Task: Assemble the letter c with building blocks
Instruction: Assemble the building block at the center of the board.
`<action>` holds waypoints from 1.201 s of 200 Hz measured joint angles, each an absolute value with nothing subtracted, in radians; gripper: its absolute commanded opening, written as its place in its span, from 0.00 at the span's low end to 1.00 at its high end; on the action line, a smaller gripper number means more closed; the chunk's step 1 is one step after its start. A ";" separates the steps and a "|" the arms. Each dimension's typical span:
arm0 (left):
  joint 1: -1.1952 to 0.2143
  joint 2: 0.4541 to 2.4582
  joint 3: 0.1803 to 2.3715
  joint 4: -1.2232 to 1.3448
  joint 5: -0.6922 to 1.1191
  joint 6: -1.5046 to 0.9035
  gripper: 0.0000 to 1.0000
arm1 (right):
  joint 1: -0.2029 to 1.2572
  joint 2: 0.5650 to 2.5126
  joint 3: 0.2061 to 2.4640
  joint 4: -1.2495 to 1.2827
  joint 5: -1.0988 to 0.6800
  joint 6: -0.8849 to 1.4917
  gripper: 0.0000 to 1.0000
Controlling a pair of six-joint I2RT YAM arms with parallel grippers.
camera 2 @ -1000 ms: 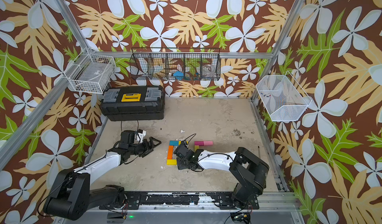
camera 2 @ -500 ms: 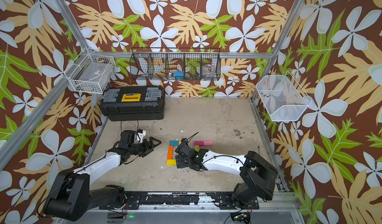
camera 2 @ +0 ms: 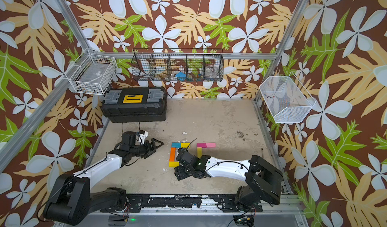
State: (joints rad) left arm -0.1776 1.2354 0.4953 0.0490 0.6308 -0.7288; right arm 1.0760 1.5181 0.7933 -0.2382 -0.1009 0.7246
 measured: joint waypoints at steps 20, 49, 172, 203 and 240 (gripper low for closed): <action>-0.178 1.234 0.497 0.046 0.630 -0.728 1.00 | 1.081 1.546 0.800 -0.235 -0.105 0.723 0.76; -0.178 1.234 0.505 0.038 0.630 -0.727 1.00 | 1.082 1.573 0.810 -0.224 -0.109 0.717 0.76; -0.178 1.233 0.504 0.033 0.629 -0.727 1.00 | 1.082 1.617 0.837 -0.207 -0.112 0.702 0.76; -0.178 1.233 0.501 0.031 0.629 -0.727 1.00 | 1.082 1.624 0.841 -0.207 -0.106 0.699 0.76; -0.178 1.233 0.497 0.032 0.629 -0.727 1.00 | 1.082 1.632 0.856 -0.209 -0.102 0.696 0.76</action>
